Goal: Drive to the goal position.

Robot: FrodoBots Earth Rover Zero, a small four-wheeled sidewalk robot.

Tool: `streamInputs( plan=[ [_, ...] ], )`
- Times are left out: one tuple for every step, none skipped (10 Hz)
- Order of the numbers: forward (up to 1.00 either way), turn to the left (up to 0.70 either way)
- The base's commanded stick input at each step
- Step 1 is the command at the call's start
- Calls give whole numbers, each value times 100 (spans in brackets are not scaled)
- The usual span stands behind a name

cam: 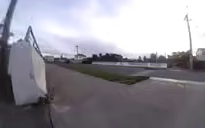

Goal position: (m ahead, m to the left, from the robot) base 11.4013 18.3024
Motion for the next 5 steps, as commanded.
streamInputs(
  plan=[
    [85,0],
    [85,0],
    [85,0],
    [85,0],
    [85,0]
  ],
)
